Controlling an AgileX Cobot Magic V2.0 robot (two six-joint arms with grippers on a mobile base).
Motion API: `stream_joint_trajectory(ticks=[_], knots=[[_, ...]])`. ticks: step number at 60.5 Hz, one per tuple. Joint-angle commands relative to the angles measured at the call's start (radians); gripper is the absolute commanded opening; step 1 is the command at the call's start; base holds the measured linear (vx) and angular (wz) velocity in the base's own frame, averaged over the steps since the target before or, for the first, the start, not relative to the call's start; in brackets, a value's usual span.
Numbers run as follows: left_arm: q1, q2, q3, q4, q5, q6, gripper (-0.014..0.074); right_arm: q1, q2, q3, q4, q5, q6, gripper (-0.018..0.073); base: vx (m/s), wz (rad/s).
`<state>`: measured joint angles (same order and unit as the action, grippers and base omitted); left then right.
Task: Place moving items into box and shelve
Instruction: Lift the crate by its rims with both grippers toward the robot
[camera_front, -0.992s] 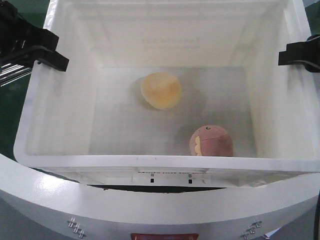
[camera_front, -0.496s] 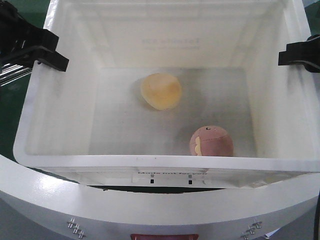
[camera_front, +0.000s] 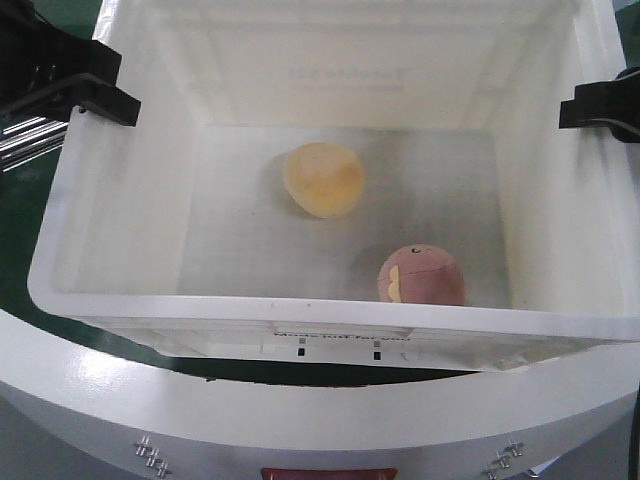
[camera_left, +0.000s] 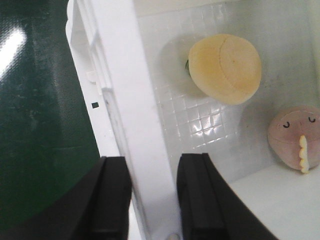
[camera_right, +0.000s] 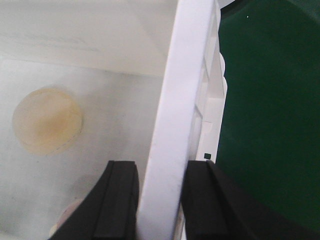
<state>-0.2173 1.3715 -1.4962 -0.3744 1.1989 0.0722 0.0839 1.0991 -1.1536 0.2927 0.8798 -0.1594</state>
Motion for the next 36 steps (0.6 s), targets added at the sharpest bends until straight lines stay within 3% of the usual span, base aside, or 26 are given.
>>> stream_joint_trajectory(ticks=[1, 14, 36], knots=[[-0.003, -0.046, -0.047, -0.082, -0.13, -0.005, -0.0006, -0.003, -0.033, -0.045, 0.057, -0.131, -0.019, -0.0006, 0.0, 0.0], [-0.003, -0.046, -0.047, -0.09, -0.128, -0.004, -0.0006, -0.003, -0.033, -0.045, 0.136, -0.128, -0.019, -0.0006, 0.0, 0.0], [-0.003, -0.047, -0.047, -0.196, -0.128, -0.001, -0.0006, -0.003, -0.048, -0.045, 0.153, -0.122, -0.02, -0.0006, 0.0, 0.0]])
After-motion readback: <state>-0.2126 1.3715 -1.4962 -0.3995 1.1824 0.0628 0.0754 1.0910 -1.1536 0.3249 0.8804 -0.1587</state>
